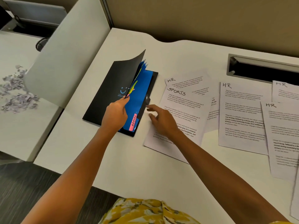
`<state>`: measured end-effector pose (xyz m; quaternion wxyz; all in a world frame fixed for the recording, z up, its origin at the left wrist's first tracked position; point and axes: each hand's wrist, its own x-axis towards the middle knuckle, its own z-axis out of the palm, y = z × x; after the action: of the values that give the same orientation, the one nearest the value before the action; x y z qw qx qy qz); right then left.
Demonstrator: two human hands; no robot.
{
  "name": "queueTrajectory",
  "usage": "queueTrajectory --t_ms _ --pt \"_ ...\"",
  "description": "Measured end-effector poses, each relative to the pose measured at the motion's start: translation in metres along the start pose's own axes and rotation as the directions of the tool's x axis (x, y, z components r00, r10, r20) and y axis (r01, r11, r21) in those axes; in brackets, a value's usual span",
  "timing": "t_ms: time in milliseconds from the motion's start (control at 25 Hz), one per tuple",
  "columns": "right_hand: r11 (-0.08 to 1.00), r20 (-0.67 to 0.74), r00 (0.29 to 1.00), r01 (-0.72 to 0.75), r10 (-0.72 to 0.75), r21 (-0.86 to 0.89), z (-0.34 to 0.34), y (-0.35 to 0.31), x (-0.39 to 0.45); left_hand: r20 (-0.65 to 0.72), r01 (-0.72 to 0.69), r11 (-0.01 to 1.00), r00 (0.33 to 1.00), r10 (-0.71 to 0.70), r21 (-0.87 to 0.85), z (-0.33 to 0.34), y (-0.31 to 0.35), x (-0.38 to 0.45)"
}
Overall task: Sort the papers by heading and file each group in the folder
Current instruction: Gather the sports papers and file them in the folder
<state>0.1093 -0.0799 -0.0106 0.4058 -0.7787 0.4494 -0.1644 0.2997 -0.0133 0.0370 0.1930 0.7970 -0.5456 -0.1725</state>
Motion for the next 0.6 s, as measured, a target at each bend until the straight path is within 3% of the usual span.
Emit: queueTrajectory --t_ms 160,240,320,440,600 --pt "0.971 -0.247 0.958 -0.091 0.146 0.222 -0.031 0.013 -0.021 0.012 -0.001 1.0 1.0 0.0 0.024 0.007 -0.004 -0.001" --pt "0.947 -0.375 0.887 -0.172 0.269 0.272 -0.048 0.03 -0.033 0.025 0.004 0.999 1.0 -0.005 0.038 0.01 -0.003 -0.001" --pt "0.914 -0.49 0.772 -0.327 0.406 0.241 -0.063 0.048 -0.044 0.019 -0.008 0.999 1.0 0.007 0.035 0.012 -0.001 -0.001" --pt "0.764 -0.462 0.624 -0.605 0.631 0.225 -0.078 0.057 -0.053 -0.008 -0.021 1.0 1.0 0.022 0.014 0.015 -0.004 -0.001" --pt "0.675 -0.378 0.598 -0.73 0.707 0.108 -0.077 0.057 -0.048 -0.009 0.009 1.0 1.0 -0.009 -0.012 0.015 -0.004 -0.001"
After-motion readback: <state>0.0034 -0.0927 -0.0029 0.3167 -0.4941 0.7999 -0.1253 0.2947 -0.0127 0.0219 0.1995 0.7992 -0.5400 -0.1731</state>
